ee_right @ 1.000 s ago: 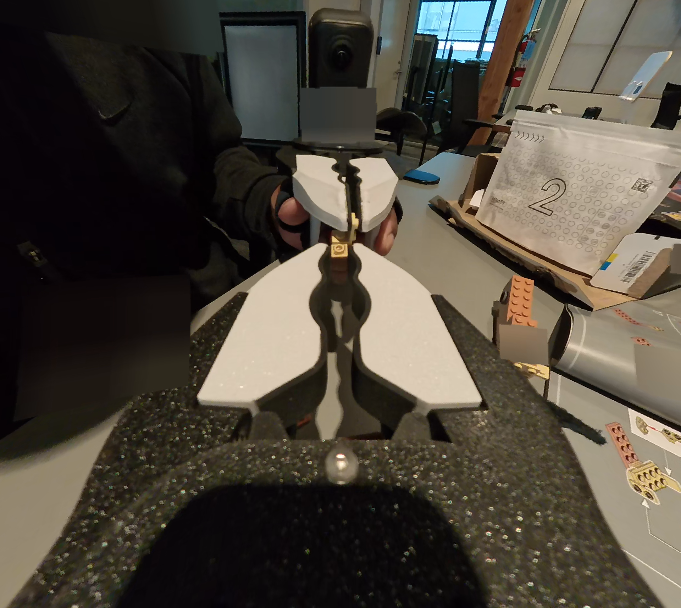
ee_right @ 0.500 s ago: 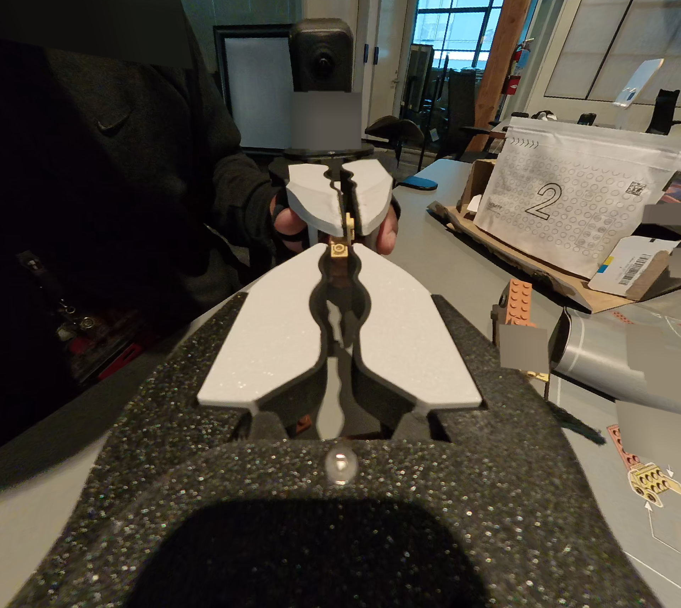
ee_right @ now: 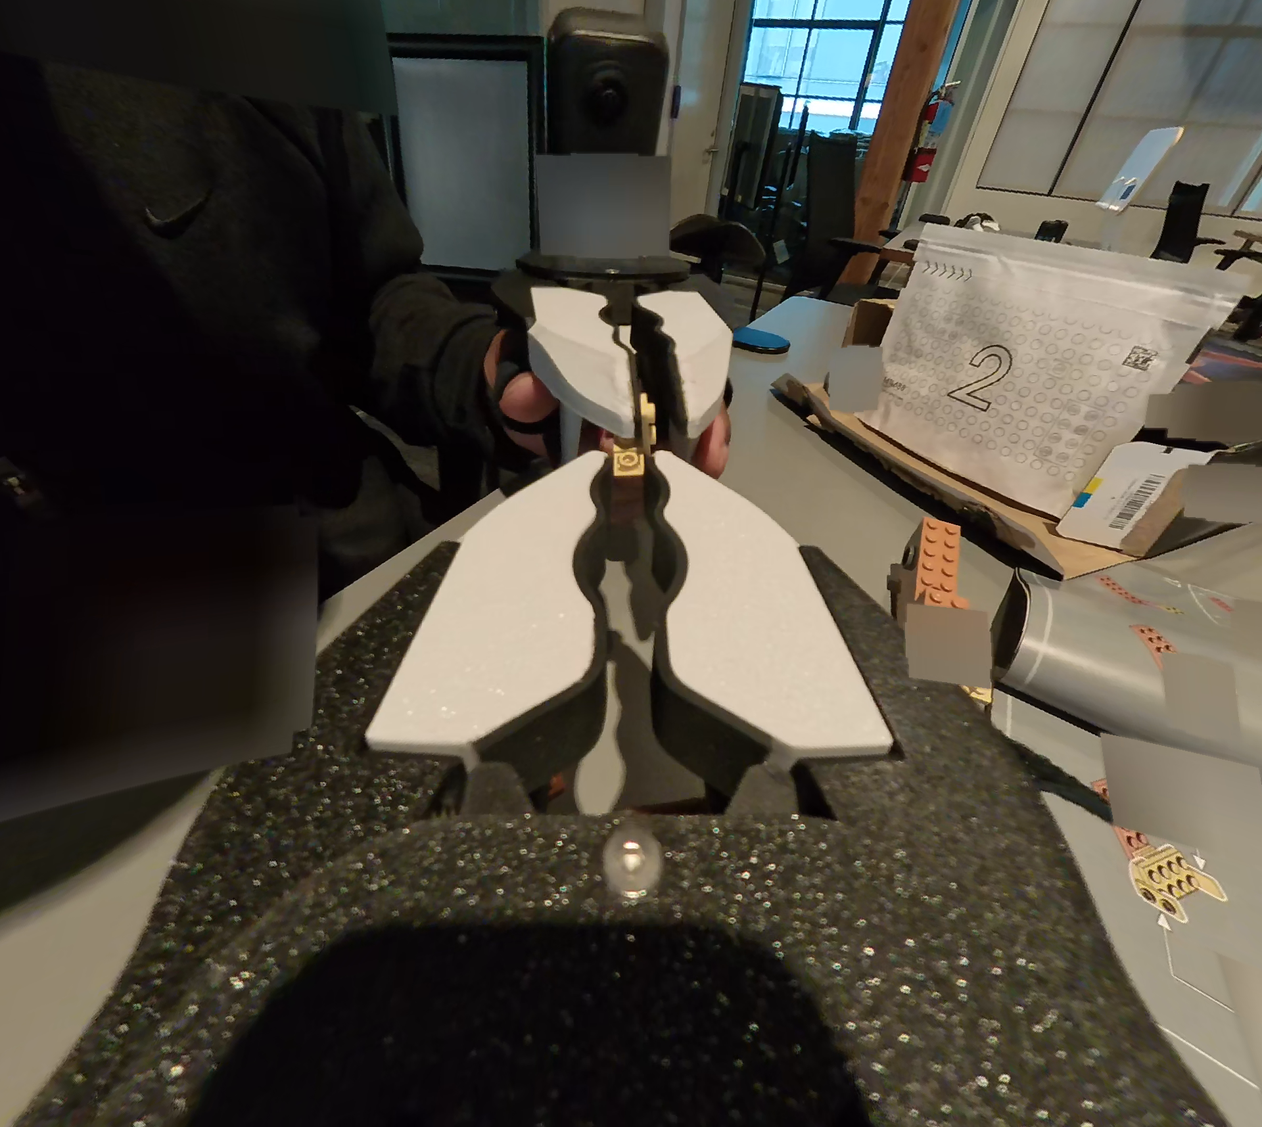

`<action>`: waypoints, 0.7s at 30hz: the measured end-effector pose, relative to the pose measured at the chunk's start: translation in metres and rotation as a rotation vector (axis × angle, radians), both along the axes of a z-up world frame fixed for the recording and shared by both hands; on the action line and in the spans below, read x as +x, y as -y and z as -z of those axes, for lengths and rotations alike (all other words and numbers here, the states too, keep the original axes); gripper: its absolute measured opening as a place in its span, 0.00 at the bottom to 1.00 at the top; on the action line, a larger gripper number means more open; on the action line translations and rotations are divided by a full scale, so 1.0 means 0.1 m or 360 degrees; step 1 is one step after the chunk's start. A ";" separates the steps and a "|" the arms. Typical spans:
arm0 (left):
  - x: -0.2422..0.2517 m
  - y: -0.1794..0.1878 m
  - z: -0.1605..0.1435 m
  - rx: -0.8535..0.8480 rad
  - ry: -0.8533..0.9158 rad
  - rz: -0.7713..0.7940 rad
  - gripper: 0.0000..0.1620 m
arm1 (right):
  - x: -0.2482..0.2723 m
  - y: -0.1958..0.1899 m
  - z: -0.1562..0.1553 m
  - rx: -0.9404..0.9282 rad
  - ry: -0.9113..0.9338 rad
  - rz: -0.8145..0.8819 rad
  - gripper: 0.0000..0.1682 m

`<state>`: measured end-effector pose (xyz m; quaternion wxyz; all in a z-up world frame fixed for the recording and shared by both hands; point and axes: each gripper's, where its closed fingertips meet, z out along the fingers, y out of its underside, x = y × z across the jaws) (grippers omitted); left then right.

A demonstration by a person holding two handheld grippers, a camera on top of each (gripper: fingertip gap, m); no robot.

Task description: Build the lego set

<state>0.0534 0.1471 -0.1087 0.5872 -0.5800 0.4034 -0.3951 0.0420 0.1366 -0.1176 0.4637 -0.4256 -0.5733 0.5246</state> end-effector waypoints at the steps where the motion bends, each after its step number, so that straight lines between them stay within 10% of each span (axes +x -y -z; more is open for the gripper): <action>1: 0.00 0.00 0.00 -0.0023 0.0003 0.0003 0.06 | 0.00 0.00 0.00 0.0005 0.0000 0.0005 0.04; 21: -0.02 -0.04 0.03 -0.0544 0.0076 0.0069 0.06 | -0.03 -0.07 0.00 0.0147 0.0004 0.0140 0.05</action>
